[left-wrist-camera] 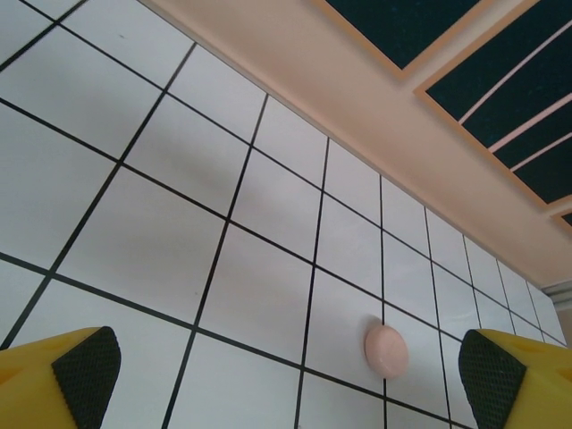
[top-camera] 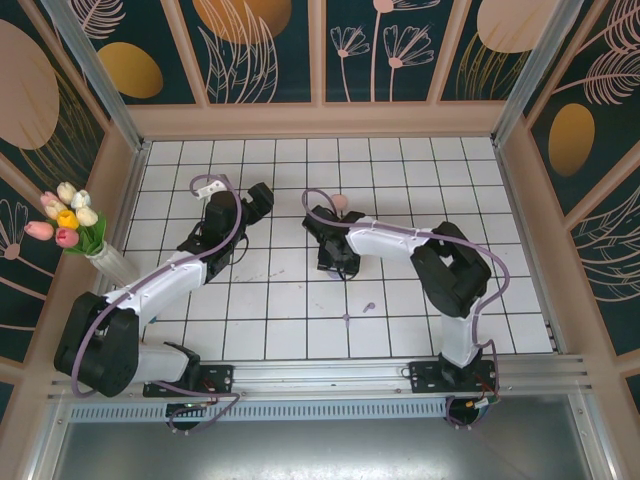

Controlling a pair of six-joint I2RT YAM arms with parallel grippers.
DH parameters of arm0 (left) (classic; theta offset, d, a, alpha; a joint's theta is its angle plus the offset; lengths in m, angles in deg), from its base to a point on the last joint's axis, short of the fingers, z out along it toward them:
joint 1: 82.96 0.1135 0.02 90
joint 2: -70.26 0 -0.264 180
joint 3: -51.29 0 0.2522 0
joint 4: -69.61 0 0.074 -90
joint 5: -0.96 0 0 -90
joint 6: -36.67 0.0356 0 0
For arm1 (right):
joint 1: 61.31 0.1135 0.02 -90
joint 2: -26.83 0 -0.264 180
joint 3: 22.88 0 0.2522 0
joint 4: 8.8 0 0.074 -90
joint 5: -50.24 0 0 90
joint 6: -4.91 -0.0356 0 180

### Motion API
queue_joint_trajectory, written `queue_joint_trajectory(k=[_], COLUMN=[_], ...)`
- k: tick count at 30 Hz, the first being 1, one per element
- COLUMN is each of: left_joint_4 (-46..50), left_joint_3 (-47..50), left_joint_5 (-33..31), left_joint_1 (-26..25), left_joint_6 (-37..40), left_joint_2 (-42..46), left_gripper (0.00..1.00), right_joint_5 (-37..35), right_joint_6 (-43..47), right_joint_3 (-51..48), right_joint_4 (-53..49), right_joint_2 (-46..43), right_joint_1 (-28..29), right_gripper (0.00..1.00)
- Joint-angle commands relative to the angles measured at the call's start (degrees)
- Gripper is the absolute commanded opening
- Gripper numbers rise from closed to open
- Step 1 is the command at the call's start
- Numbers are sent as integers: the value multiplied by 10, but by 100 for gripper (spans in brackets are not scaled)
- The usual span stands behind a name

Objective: Insert the wireless bluetooth earbuds into the charging case

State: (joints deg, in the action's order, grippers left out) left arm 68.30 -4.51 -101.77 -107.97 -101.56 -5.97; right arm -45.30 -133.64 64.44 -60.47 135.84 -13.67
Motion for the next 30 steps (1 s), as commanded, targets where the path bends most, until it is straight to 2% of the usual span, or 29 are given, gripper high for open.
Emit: queue_joint_trajectory(k=[1, 13, 21, 30], left_joint_4=[-65, -236, -394, -533], left_joint_3=[20, 109, 178, 201], left_joint_5=[42, 186, 287, 374], left_joint_1=[4, 4, 3, -4], left_joint_6=[29, 64, 41, 15], left_joint_2=[-4, -14, -58, -119], left_gripper=[98, 95, 96, 94], right_joint_5=[0, 15, 33, 61], right_joint_6=[-12, -10, -34, -80], right_joint_3=[-15, -40, -51, -28], right_joint_4=[17, 69, 110, 155], right_joint_2=[-36, -59, -75, -107], right_joint_1=[-15, -60, -93, -123], right_gripper=[41, 40, 40, 40])
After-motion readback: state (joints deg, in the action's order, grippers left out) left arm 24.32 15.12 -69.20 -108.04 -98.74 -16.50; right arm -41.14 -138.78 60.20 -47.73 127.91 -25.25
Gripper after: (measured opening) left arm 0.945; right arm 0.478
